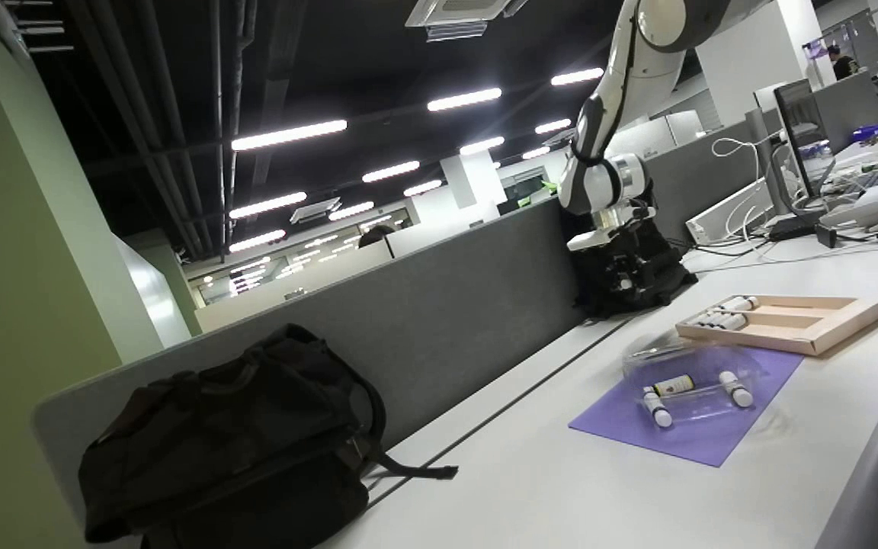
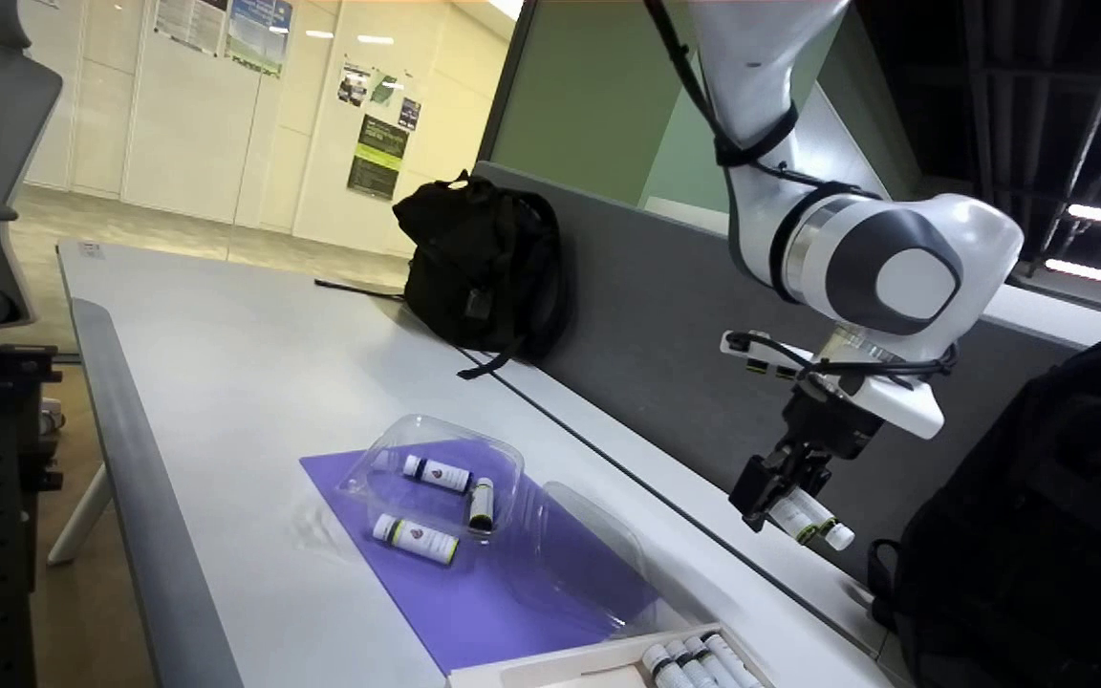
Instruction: Take 2 bottles from the clear bowl and place them on the table
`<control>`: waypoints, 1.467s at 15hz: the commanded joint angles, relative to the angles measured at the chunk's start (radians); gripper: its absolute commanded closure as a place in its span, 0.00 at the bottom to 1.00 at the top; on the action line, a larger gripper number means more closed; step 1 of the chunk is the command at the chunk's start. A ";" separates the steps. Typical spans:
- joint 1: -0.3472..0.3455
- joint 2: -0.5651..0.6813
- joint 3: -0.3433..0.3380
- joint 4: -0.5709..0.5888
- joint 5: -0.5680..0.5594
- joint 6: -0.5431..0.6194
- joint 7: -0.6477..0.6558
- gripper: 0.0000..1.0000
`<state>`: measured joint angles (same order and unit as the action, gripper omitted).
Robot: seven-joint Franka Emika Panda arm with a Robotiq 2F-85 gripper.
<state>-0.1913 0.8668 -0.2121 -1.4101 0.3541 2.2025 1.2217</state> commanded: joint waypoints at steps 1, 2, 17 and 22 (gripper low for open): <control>0.002 0.156 0.014 0.239 -0.043 -0.094 0.079 1.00; 0.004 0.188 0.016 0.282 -0.051 -0.111 0.088 1.00; -0.042 0.415 0.046 0.580 -0.078 -0.352 0.170 1.00; -0.057 0.456 0.055 0.637 -0.080 -0.364 0.200 0.68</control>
<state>-0.2262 1.2751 -0.1751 -0.8735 0.2915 1.8925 1.3553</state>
